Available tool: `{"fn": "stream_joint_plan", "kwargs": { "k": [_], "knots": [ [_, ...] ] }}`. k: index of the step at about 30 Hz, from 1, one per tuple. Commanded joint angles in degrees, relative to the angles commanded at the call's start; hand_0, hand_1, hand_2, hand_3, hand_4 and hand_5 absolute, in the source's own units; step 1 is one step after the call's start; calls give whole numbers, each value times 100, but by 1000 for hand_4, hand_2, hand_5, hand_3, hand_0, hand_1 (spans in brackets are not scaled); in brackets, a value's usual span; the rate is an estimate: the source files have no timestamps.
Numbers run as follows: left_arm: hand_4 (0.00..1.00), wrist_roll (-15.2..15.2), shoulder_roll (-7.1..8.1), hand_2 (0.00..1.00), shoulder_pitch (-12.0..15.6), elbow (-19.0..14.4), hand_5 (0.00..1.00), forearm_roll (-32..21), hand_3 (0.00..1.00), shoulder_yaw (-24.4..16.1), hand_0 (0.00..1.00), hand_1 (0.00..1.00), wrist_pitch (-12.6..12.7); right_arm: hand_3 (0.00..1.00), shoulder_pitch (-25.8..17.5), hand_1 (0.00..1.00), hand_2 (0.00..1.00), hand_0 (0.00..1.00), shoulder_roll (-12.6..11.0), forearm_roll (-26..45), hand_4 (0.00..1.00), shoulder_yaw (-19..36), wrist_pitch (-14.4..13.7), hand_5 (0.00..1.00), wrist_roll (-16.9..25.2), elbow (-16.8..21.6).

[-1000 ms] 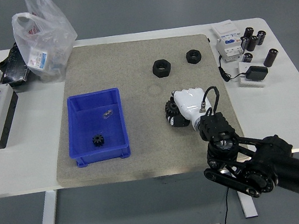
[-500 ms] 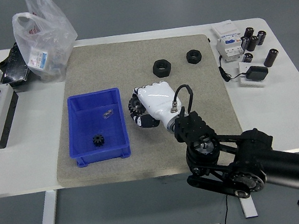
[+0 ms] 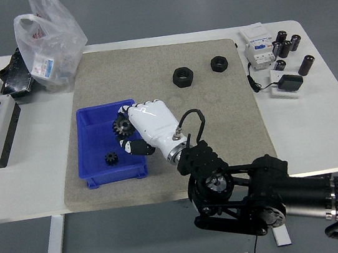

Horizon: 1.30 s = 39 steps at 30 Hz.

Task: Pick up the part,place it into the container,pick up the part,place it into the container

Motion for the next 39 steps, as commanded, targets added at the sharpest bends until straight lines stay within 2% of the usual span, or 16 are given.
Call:
{"fn": "stream_joint_plan", "kwargs": {
  "k": [4, 5, 6, 10, 11, 16, 17, 22, 23, 32, 39],
  "knots": [
    [393, -4, 5, 459, -9, 0, 566, -26, 596, 15, 593, 441, 1, 653, 18, 621, 629, 415, 0, 212, 170, -73, -175, 215, 109, -19],
    [394, -3, 7, 461, -9, 0, 567, -27, 597, 14, 593, 442, 1, 677, 23, 665, 669, 424, 0, 247, 207, -85, -208, 203, 138, -20],
    [394, -1, 9, 461, -8, 0, 567, -25, 597, 11, 593, 442, 1, 677, 27, 665, 669, 424, 0, 275, 207, -95, -229, 203, 165, -20],
    [394, 3, 13, 461, -8, 0, 567, -19, 597, 3, 593, 442, -1, 677, 40, 665, 669, 424, 0, 452, 207, -120, -148, 203, 308, -28],
    [394, 3, 13, 462, -8, 0, 568, -18, 597, 1, 593, 442, -2, 741, 40, 744, 771, 469, 0, 495, 336, -120, -101, 178, 340, -29],
    [394, 5, 15, 462, -3, 0, 568, -9, 597, -8, 593, 442, -3, 741, 37, 744, 771, 469, 0, 619, 336, -89, 153, 178, 419, -30],
    [394, 5, 16, 461, 0, 0, 570, -8, 597, -10, 593, 443, -2, 865, 36, 818, 864, 557, 0, 625, 512, -79, 195, 128, 423, -28],
    [394, 11, 22, 461, 5, 0, 570, 9, 597, -28, 593, 443, -1, 865, 23, 818, 864, 557, 0, 591, 512, -26, 281, 128, 431, -19],
    [394, 10, 21, 461, 5, 0, 570, 11, 597, -30, 593, 443, -1, 899, 19, 835, 890, 584, 0, 575, 575, -12, 281, 130, 432, -18],
    [393, 4, 16, 461, 0, 0, 569, 21, 597, -29, 593, 443, -6, 906, -42, 841, 891, 585, 0, 469, 609, 105, 242, 148, 420, -9],
    [393, -19, 4, 461, 7, 0, 570, 49, 597, -48, 593, 444, -6, 906, -455, 836, 886, 583, -46, -214, 622, 919, -95, 170, 199, 177]
  ]
}}
